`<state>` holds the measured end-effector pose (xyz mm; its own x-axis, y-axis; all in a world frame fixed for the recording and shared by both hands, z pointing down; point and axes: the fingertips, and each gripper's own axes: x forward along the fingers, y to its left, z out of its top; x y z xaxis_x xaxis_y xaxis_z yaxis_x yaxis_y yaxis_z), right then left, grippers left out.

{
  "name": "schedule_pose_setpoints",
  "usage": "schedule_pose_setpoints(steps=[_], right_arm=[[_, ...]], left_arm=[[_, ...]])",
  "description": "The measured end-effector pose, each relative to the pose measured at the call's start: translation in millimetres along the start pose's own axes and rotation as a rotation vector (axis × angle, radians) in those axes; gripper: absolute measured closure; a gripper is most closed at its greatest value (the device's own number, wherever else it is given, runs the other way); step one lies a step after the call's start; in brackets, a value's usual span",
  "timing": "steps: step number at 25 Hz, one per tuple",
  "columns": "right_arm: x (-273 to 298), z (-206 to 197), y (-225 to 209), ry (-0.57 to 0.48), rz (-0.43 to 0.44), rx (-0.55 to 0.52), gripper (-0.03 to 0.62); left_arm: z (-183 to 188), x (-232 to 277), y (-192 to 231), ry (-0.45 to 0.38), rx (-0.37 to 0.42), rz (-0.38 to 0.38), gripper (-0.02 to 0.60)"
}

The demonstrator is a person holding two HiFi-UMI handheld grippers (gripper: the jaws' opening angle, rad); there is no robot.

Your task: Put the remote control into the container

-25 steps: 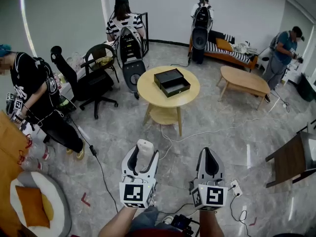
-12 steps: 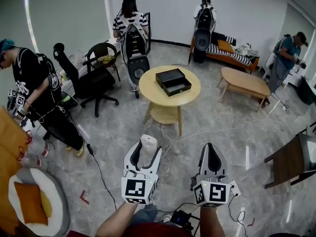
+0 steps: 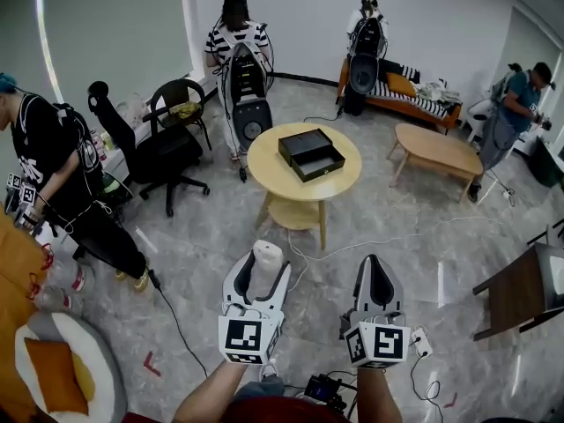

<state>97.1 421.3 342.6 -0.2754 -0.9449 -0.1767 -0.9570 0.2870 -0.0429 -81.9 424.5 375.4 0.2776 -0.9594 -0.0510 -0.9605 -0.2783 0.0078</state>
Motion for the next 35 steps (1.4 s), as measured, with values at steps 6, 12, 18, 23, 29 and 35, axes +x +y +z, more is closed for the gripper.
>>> schedule_pose_setpoints(steps=[6,12,18,23,29,35], right_arm=[[35,-1,15,-0.024,-0.01,-0.02,0.571],[59,-6,29,-0.021,-0.043,-0.031,0.571],[85,-20,38,-0.007,-0.034,-0.033,0.571],[111,-28,37,-0.008,-0.015,-0.031,0.571],[144,-36,21,-0.007,-0.001,-0.024,0.571],[180,-37,-9,-0.008,-0.002,-0.023,0.571]], left_arm=[[6,28,29,-0.015,0.002,-0.032,0.307],[2,50,49,-0.016,0.015,-0.075,0.307],[-1,69,68,-0.018,-0.006,-0.071,0.307],[-5,91,76,-0.013,-0.003,-0.07,0.307],[-6,128,75,-0.011,0.008,-0.066,0.307],[-2,173,69,-0.016,0.009,-0.064,0.307]])
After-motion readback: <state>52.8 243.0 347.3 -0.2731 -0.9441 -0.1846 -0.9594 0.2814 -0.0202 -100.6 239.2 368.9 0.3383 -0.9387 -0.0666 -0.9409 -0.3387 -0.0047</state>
